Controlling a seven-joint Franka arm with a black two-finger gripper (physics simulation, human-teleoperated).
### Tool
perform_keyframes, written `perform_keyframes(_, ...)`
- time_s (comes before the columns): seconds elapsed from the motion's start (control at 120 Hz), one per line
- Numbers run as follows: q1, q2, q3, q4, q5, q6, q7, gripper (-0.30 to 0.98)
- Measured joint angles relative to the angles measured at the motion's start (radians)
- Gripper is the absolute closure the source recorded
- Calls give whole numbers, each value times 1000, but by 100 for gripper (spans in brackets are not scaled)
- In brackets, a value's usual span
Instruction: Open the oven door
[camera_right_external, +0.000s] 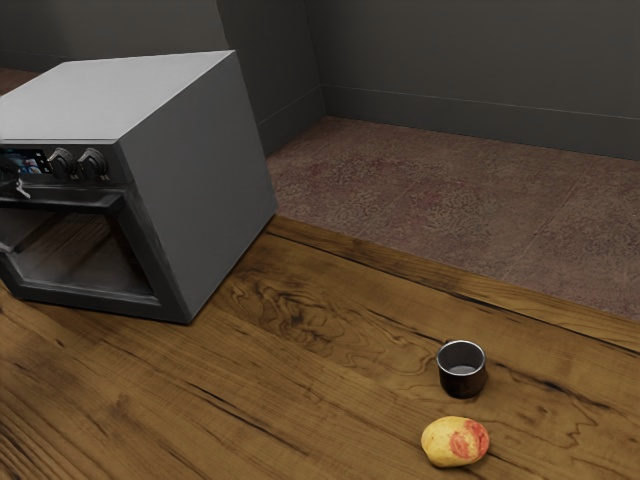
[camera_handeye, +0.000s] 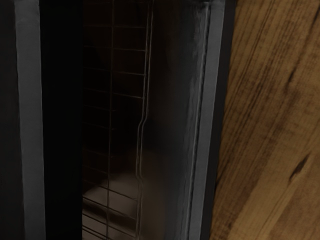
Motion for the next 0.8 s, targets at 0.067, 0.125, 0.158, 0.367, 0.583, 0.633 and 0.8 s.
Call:
perform_keyframes(0.067,3,-74,0,-82,12,9,-2,6)
perform_keyframes(0.125,1,-246,-8,-236,82,20,-15,9)
perform_keyframes(0.158,0,-409,-35,-335,135,10,-27,8)
perform_keyframes(0.367,-61,-374,-677,895,198,-486,-163,4)
perform_keyframes(0.583,-103,241,-450,1023,24,-822,-552,3)
perform_keyframes(0.633,-82,275,-408,939,8,-871,-650,3)
perform_keyframes(0.8,-88,301,-301,755,-95,-918,-912,2)
